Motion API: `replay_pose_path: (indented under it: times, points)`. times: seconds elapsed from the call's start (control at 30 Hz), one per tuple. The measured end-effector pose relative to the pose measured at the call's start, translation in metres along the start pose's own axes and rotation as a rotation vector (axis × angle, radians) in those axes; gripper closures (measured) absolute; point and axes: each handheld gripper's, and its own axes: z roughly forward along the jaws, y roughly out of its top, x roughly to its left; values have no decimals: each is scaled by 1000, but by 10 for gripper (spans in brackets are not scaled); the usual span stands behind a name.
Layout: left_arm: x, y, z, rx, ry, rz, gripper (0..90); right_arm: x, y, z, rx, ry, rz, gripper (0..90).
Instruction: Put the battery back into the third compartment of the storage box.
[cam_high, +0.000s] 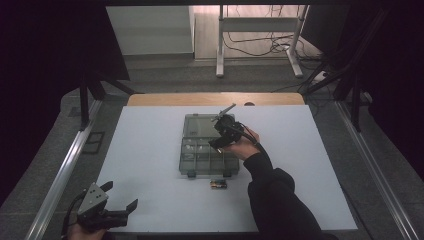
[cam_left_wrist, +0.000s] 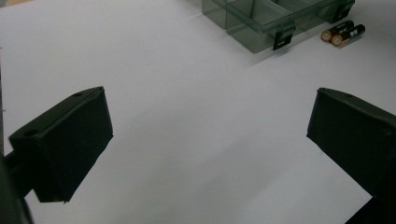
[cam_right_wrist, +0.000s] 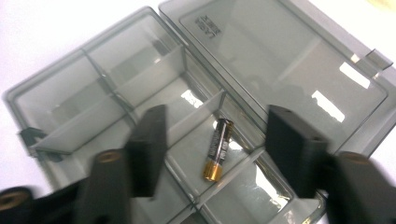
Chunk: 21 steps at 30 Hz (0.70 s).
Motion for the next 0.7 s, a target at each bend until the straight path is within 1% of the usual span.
replay_pose_path:
  times: [0.07,0.2,0.23,0.27,0.37,0.43,0.6,0.7]
  points:
    - [0,0,0,-1,-1,-3,5,1,-2,-5,-14,9,-10,253]
    - [0,0,0,-1,-1,-4,5,0,-5,-13,-16,60,-2,84]
    - [0,0,0,-1,-1,-3,5,0,-7,-15,-24,70,-9,38]
    - [0,0,0,-1,-1,-4,5,1,-8,-17,-29,67,-22,6]
    - [0,0,0,-1,-1,-5,5,6,-12,-25,-40,63,-66,0]
    - [1,0,0,-1,-1,-6,5,10,-16,-30,-54,64,-83,0]
    - [1,0,0,-1,0,-7,5,17,-24,-39,-64,58,-102,0]
    - [1,0,0,-1,0,-7,5,22,-30,-45,-73,56,-102,0]
